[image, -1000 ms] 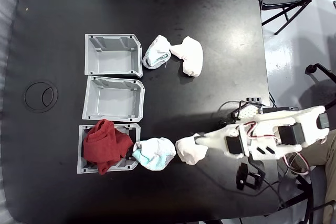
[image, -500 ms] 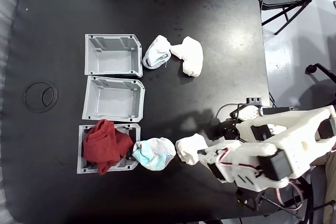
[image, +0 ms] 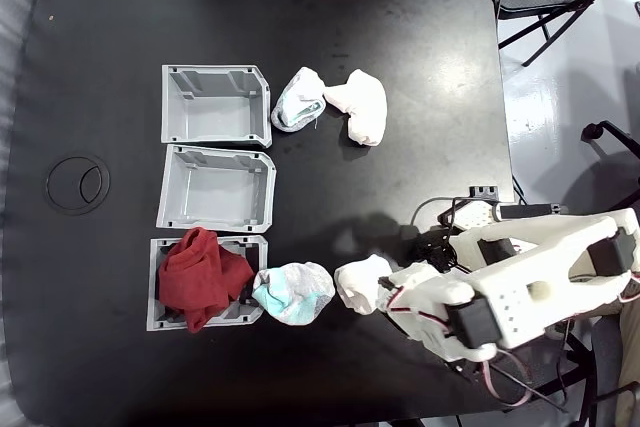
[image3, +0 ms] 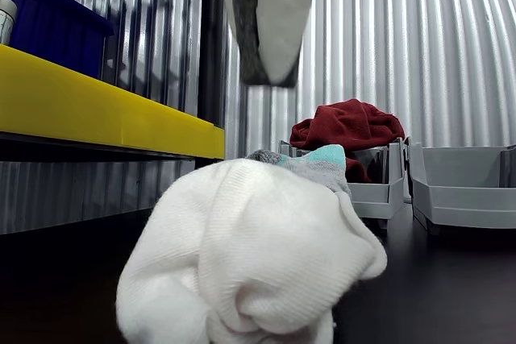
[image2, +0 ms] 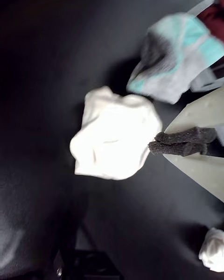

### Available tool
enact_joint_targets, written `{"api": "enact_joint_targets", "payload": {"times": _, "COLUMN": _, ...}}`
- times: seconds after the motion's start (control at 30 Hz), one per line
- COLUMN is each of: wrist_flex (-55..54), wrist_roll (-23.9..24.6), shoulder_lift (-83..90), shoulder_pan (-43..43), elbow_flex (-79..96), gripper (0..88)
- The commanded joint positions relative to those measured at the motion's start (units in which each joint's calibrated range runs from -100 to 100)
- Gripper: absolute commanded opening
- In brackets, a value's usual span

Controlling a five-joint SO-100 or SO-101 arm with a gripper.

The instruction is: Put the sock in the container

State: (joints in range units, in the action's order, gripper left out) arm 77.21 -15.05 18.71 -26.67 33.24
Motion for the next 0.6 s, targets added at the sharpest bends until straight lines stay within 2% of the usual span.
{"api": "enact_joint_targets", "payload": {"times": 0.0, "wrist_flex": -0.78, "wrist_roll": -0.25, "shoulder_lift": -2.94, "shoulder_pan": -0.21, "elbow_flex": -1.14, "gripper": 1.4}}
{"api": "enact_joint_targets", "payload": {"times": 0.27, "wrist_flex": -5.05, "wrist_roll": -0.31, "shoulder_lift": -4.95, "shoulder_pan": -0.84, "elbow_flex": -1.14, "gripper": 4.5}}
{"api": "enact_joint_targets", "payload": {"times": 0.4, "wrist_flex": -4.79, "wrist_roll": -0.37, "shoulder_lift": -5.03, "shoulder_pan": -0.84, "elbow_flex": -1.14, "gripper": 13.9}}
{"api": "enact_joint_targets", "payload": {"times": 0.57, "wrist_flex": -2.14, "wrist_roll": -0.42, "shoulder_lift": -5.54, "shoulder_pan": -0.84, "elbow_flex": -0.33, "gripper": 30.1}}
